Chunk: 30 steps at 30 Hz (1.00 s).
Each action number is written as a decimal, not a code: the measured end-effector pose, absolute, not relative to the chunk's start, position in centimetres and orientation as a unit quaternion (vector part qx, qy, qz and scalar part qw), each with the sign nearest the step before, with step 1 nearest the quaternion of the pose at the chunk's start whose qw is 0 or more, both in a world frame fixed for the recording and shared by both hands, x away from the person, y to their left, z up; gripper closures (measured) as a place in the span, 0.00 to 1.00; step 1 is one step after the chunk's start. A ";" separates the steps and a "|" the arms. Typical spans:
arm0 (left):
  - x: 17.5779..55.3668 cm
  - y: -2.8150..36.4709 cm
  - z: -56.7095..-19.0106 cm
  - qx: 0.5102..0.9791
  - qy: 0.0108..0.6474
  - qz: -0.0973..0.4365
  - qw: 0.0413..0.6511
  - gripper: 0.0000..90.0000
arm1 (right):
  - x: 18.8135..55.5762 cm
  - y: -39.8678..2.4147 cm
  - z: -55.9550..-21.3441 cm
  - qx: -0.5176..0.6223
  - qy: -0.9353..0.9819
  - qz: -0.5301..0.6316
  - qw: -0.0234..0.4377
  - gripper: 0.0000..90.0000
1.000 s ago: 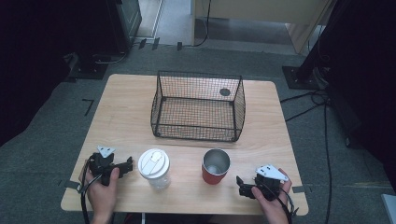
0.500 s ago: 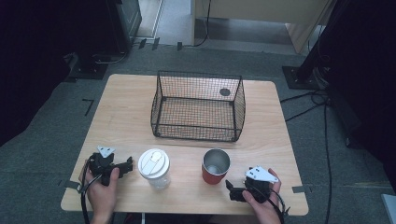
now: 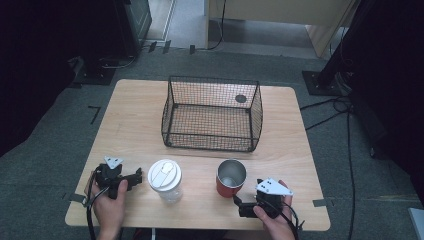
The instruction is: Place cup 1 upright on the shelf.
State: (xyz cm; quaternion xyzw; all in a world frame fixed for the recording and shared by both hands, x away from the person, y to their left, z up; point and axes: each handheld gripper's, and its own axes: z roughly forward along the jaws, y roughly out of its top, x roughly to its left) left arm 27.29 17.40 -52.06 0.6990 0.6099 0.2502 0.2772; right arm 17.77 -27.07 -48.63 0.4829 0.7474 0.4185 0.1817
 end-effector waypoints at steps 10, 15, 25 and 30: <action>27.3 17.4 -52.1 0.698 0.610 0.251 0.278 0.00 | 18.1 -25.2 -48.0 0.476 0.740 0.444 0.173 0.00; 27.3 17.4 -52.1 0.698 0.610 0.251 0.278 0.00 | 18.3 -24.5 -47.7 0.477 0.730 0.456 0.177 0.05; 27.3 17.4 -52.1 0.699 0.610 0.251 0.278 0.00 | 18.7 -23.9 -47.0 0.488 0.714 0.467 0.183 0.05; 27.3 17.4 -52.1 0.698 0.610 0.251 0.278 0.00 | 19.0 -23.3 -46.9 0.501 0.705 0.467 0.185 0.03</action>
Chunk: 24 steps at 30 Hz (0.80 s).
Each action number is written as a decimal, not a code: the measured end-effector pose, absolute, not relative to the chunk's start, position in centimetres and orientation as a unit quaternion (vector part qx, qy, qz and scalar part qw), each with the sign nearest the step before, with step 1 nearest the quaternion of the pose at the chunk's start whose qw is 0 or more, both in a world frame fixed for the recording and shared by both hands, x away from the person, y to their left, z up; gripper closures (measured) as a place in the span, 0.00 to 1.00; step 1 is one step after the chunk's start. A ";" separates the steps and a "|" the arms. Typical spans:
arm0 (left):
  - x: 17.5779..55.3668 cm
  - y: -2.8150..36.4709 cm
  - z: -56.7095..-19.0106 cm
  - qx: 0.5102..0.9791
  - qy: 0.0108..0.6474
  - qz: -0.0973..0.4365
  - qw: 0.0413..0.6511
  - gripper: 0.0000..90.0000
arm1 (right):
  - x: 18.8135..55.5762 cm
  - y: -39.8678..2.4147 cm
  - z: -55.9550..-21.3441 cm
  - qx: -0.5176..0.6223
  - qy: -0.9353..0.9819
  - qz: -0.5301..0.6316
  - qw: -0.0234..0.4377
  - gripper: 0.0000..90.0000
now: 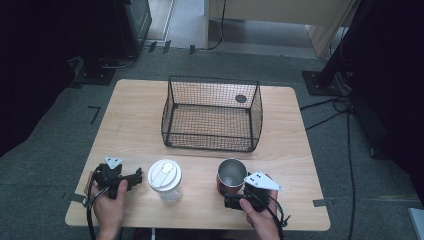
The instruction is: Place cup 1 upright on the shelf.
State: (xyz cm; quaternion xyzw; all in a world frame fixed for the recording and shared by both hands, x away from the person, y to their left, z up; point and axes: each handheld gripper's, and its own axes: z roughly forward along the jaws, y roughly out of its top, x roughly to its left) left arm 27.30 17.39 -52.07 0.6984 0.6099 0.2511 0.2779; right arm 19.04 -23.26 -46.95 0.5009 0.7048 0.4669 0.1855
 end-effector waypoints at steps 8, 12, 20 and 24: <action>27.3 17.4 -52.1 0.698 0.610 0.251 0.278 0.00 | 19.7 -22.0 -47.0 0.515 0.696 0.457 0.203 0.00; 27.3 17.4 -52.1 0.699 0.610 0.251 0.277 0.00 | 20.0 -21.6 -47.0 0.521 0.692 0.453 0.210 0.00; 27.3 17.4 -52.1 0.699 0.610 0.250 0.277 0.00 | 20.4 -20.9 -47.1 0.531 0.673 0.458 0.235 0.04; 27.3 17.4 -52.1 0.699 0.610 0.251 0.277 0.00 | 20.3 -20.7 -46.9 0.528 0.672 0.454 0.250 0.06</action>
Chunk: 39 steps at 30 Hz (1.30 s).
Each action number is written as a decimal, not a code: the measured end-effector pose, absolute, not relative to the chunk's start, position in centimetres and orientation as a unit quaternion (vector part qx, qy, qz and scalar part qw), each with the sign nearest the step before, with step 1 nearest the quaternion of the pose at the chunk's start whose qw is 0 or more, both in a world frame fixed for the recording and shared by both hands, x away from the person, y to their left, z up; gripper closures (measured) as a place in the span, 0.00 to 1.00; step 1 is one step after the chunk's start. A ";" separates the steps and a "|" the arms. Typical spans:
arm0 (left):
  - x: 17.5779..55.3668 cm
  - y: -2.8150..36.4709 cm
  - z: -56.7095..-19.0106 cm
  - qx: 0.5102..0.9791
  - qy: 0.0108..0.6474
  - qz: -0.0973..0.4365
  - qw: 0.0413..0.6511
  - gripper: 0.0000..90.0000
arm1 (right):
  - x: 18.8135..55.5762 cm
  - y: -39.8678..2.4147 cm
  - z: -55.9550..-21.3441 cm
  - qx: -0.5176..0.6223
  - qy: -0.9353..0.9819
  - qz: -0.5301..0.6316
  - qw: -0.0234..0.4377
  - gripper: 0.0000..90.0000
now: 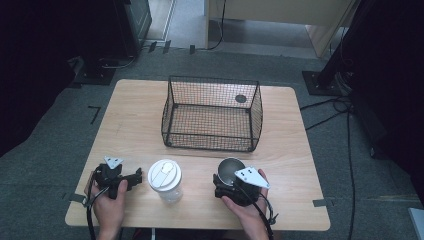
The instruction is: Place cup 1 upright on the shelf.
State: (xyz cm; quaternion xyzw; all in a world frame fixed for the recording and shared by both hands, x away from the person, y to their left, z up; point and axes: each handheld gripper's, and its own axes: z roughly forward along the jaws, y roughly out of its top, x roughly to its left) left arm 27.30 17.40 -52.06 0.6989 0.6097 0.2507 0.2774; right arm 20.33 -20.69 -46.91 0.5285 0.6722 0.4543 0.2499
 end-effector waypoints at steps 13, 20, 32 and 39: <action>27.3 17.4 -52.1 0.699 0.610 0.250 0.278 0.00 | 20.4 -20.0 -45.2 0.514 0.672 0.467 0.258 0.08; 27.3 17.4 -52.1 0.699 0.610 0.250 0.278 0.00 | 20.8 -19.7 -43.8 0.505 0.669 0.475 0.266 0.08; 27.3 17.4 -52.1 0.699 0.610 0.250 0.278 0.00 | 21.9 -19.3 -41.6 0.493 0.651 0.495 0.298 0.08; 27.3 17.4 -52.1 0.698 0.610 0.250 0.278 0.00 | 22.5 -19.1 -41.0 0.492 0.627 0.509 0.325 0.08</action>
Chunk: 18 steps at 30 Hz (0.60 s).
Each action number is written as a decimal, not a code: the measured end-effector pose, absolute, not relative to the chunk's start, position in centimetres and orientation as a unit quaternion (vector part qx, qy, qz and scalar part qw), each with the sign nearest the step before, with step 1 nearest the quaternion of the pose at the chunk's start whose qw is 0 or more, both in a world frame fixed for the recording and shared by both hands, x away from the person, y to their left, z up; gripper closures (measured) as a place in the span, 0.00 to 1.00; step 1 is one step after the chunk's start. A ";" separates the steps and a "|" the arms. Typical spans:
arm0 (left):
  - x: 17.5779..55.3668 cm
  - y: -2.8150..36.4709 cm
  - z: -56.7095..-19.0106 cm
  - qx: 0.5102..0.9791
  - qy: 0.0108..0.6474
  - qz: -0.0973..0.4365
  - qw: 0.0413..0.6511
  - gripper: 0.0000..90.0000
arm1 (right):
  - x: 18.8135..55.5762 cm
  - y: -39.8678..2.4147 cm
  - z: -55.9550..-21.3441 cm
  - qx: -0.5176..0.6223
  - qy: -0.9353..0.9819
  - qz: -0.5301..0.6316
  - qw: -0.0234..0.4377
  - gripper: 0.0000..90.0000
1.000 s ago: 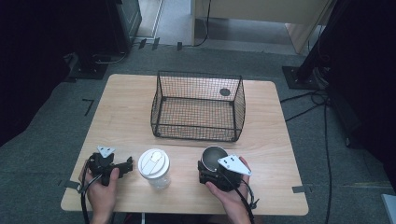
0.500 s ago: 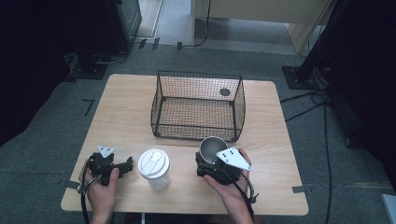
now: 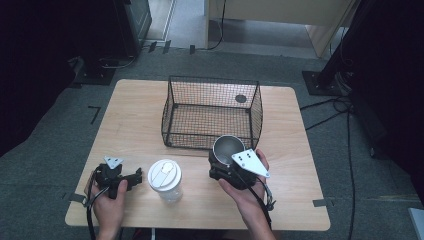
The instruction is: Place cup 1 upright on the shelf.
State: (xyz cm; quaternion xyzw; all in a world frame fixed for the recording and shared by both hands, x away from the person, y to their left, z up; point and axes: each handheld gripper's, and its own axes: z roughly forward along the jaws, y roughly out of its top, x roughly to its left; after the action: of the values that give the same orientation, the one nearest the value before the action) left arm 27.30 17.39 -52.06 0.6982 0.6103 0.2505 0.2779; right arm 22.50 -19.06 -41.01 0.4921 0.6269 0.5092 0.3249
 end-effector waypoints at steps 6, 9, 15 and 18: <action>27.3 17.4 -52.1 0.698 0.610 0.251 0.278 0.00 | 23.0 -19.0 -40.2 0.500 0.610 0.517 0.333 0.08; 27.3 17.4 -52.1 0.699 0.610 0.251 0.278 0.00 | 23.4 -19.0 -39.8 0.497 0.610 0.519 0.334 0.08; 27.3 17.4 -52.1 0.698 0.610 0.250 0.278 0.00 | 24.0 -19.0 -38.9 0.484 0.606 0.532 0.338 0.08; 27.3 17.4 -52.1 0.698 0.610 0.251 0.278 0.00 | 24.4 -19.0 -38.4 0.485 0.603 0.534 0.342 0.08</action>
State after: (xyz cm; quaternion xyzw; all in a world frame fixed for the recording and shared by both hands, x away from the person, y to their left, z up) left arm 27.30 17.40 -52.06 0.6983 0.6102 0.2505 0.2779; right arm 24.43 -19.01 -38.39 0.4847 0.6028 0.5335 0.3420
